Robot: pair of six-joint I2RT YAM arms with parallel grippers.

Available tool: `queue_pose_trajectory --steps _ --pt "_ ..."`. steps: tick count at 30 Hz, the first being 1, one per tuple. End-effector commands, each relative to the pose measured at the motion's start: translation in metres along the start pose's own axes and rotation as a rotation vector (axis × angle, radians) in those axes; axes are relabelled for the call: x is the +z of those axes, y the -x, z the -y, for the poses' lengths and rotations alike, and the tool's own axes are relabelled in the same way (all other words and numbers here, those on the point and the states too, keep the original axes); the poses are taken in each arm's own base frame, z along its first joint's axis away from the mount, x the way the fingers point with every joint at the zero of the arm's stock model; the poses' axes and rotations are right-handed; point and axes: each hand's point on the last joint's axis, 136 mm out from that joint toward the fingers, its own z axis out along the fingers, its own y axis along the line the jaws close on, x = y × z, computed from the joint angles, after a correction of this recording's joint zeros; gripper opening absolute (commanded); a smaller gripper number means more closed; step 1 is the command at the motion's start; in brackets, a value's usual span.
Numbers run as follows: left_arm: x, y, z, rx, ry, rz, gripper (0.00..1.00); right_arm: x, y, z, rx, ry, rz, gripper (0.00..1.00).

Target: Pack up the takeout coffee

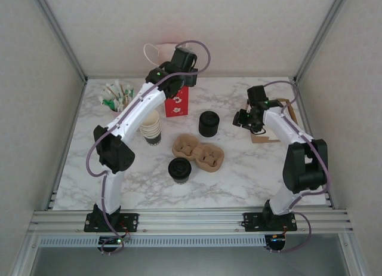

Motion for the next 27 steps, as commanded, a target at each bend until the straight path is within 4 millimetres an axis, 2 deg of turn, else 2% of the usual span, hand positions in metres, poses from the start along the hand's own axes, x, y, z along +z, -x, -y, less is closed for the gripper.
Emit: queue_pose_trajectory --steps 1,4,10,15,22,27 --pt "0.008 -0.006 -0.001 0.010 0.037 -0.032 0.66 -0.015 -0.009 -0.010 0.016 0.072 0.005 0.55" --pt "0.014 -0.003 0.005 -0.001 0.021 -0.031 0.53 -0.025 -0.013 -0.014 0.016 0.106 0.015 0.55" --pt "0.013 0.008 0.015 -0.047 -0.044 -0.004 0.34 -0.045 -0.017 -0.018 0.009 0.139 0.042 0.55" --pt "0.010 0.012 0.033 -0.097 -0.149 -0.004 0.28 -0.058 -0.020 -0.021 0.000 0.162 0.060 0.55" --pt "0.003 0.025 0.065 -0.178 -0.333 0.014 0.26 -0.067 -0.021 -0.023 -0.014 0.172 0.066 0.54" --pt "-0.011 0.042 0.084 -0.242 -0.456 0.038 0.26 -0.081 -0.024 -0.025 -0.029 0.191 0.087 0.55"
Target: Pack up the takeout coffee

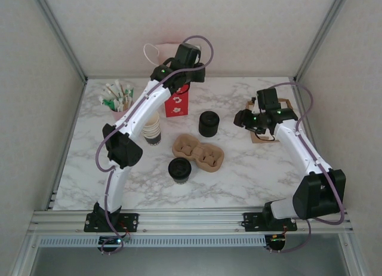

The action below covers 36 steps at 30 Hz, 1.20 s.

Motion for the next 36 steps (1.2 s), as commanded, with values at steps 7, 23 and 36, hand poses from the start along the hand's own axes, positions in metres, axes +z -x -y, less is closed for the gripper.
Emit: queue_pose_trajectory --steps 7,23,36 --pt "-0.026 0.033 0.035 -0.088 -0.182 0.074 0.41 -0.036 -0.001 -0.024 -0.055 0.091 0.033 0.57" --pt "-0.149 0.078 -0.050 -0.032 0.151 0.295 0.96 -0.042 0.057 -0.131 -0.251 0.198 0.129 0.61" --pt "-0.103 0.043 -0.158 -0.083 0.450 0.095 0.56 -0.021 0.053 -0.143 -0.259 0.176 0.102 0.60"
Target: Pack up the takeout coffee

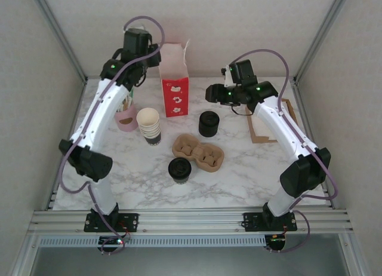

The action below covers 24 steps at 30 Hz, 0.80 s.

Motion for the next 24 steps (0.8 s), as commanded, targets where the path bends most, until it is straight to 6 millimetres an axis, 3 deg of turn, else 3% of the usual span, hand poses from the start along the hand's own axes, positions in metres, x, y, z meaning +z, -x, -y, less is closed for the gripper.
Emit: queue_pose_trajectory --steps 1,7,14,24 --pt "0.025 -0.035 -0.004 0.046 0.066 -0.117 0.53 -0.009 -0.006 0.005 0.000 -0.028 0.008 0.60" --pt "0.057 -0.062 -0.002 0.047 0.088 -0.190 0.45 -0.019 -0.020 0.013 -0.004 -0.051 0.005 0.60" --pt "0.075 -0.080 0.001 0.014 0.053 -0.245 0.34 -0.022 -0.032 0.016 0.000 -0.046 -0.001 0.61" --pt "0.078 -0.064 0.027 -0.095 -0.088 -0.219 0.05 -0.027 -0.040 0.022 0.002 -0.058 -0.001 0.61"
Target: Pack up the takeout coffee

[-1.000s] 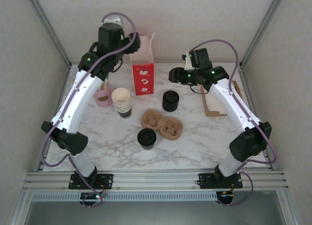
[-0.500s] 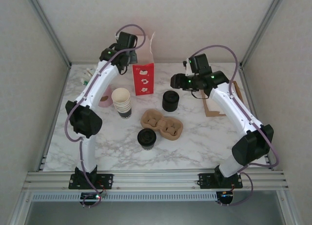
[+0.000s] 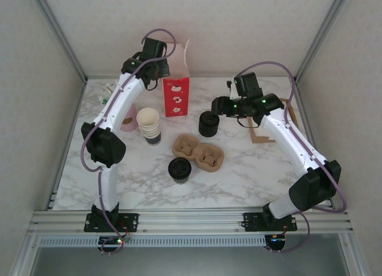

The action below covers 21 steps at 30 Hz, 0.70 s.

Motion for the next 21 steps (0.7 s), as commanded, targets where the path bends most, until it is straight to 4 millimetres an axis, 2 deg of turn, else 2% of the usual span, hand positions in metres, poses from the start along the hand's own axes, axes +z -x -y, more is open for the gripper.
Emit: queue_pose_trajectory --steps 1,4,10,21 --pt "0.000 0.014 0.017 -0.060 -0.090 0.026 0.04 -0.011 0.003 0.002 -0.007 -0.010 0.039 0.61" --pt "0.000 0.014 0.029 -0.080 -0.139 0.021 0.00 -0.012 0.001 0.005 -0.003 -0.012 0.038 0.61" --pt "-0.003 0.009 0.059 -0.107 -0.225 0.015 0.00 -0.016 0.002 0.008 0.001 -0.014 0.047 0.61" --pt "-0.016 0.019 0.104 -0.242 -0.358 0.066 0.00 -0.025 -0.003 0.021 0.023 -0.022 0.060 0.61"
